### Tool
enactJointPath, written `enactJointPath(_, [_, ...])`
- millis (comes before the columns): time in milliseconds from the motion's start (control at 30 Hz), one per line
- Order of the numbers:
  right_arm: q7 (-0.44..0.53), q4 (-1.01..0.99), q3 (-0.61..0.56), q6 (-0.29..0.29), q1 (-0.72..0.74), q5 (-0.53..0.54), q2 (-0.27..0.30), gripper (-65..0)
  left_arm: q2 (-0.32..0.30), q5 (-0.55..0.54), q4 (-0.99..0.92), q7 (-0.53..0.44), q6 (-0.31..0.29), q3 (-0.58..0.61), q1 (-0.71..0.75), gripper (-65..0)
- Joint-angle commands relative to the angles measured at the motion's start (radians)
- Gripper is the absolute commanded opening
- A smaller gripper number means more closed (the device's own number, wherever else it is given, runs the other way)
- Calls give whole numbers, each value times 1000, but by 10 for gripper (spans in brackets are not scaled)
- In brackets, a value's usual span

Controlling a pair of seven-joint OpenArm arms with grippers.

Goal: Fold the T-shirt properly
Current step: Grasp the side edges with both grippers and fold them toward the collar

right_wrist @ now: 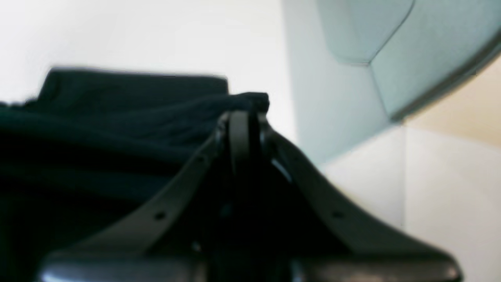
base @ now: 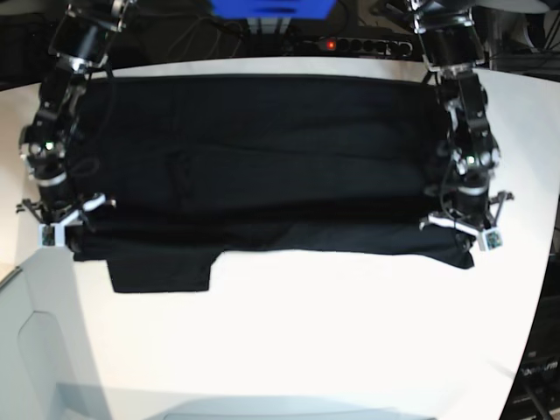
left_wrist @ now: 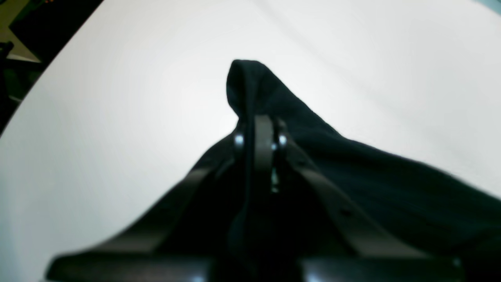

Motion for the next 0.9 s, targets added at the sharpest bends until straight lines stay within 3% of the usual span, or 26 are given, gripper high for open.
enactJointPath(0, [30,34,30,-4,-9,13,12,-650,-10,-2,26,-24,-1,-4,8,-650])
enactJointPath(400, [34,43,100,-4,-195,14,0,-650,16,-3,67,-26,-1,-102,158,-650])
enactJointPath(733, [30,37,97,-4,-210,8,-31,-650,16,-115,63,-20,-1,-97,246,-648])
enactJointPath(767, [30,37,97,-4,-210,8,-31,-644,16,-117,63,-18,-1,-96,246,-639])
enactJointPath(867, [30,43,97,-4,-210,8,-31,-541,16,-120,67,-18,-1,-97,253,-545])
